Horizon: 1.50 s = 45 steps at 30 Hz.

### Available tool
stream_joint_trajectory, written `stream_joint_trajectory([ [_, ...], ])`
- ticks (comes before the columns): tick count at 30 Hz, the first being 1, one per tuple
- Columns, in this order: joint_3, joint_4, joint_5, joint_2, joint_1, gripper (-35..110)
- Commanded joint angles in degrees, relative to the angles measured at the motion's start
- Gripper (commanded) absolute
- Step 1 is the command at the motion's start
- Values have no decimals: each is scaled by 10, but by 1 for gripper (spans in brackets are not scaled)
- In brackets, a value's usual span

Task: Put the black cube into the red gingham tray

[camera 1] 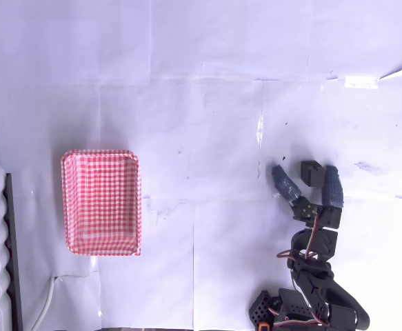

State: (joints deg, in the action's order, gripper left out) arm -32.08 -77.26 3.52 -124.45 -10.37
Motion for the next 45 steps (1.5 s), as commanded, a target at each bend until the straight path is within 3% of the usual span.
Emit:
stream_joint_trajectory([
  [1, -33, 7, 5, 14, 15, 50],
  [23, -52, -4, -12, -6, 23, 45],
  [41, -39, -13, -7, 1, 30, 1],
  [45, -38, 43, -47, 19, 33, 0],
])
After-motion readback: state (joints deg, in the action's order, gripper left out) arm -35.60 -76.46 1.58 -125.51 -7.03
